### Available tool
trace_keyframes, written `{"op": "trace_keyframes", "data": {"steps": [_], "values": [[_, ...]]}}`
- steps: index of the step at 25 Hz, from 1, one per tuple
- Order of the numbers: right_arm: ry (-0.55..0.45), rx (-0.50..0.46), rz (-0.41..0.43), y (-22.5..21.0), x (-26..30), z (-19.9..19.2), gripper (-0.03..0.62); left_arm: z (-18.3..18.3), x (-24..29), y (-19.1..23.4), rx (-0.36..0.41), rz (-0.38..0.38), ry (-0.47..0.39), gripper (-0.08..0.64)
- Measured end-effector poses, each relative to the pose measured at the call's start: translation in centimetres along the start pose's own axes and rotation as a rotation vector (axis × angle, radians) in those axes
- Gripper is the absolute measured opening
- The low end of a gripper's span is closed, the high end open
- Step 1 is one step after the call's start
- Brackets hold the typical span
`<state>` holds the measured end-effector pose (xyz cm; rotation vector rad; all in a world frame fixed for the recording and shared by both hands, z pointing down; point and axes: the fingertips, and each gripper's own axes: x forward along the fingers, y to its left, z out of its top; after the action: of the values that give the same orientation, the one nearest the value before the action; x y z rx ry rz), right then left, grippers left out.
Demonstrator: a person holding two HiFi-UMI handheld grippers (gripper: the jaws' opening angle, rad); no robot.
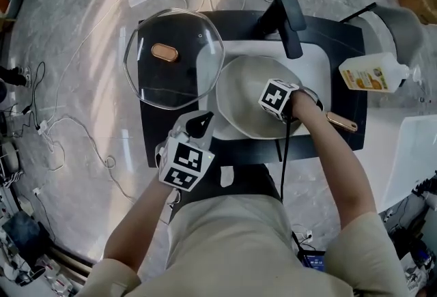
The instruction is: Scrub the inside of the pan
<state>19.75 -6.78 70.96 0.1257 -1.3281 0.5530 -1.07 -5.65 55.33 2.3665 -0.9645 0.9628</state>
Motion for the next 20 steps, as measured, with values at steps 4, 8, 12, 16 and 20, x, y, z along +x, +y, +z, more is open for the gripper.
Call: {"op": "trace_keyframes", "data": {"steps": [4, 8, 12, 16, 20], "values": [[0.007, 0.010, 0.172, 4.2, -1.6, 0.0, 0.054, 1.7, -1.8, -0.2, 0.017, 0.014, -0.039, 0.002], [-0.087, 0.022, 0.299, 7.7, -2.7, 2.6, 0.052, 2.5, -3.7, 0.1, 0.002, 0.035, -0.062, 0.002], [-0.234, 0.049, 0.329, 9.5, -3.9, 5.5, 0.051, 2.2, -5.4, 0.9, -0.032, 0.058, -0.064, 0.002], [-0.518, 0.189, 0.448, 10.1, -7.2, 7.9, 0.052, 2.3, -6.3, 1.8, -0.031, 0.077, -0.066, 0.002], [-0.788, 0.332, 0.501, 9.4, -11.8, 8.6, 0.052, 3.5, -7.2, 2.7, -0.022, 0.093, -0.086, 0.002]]}}
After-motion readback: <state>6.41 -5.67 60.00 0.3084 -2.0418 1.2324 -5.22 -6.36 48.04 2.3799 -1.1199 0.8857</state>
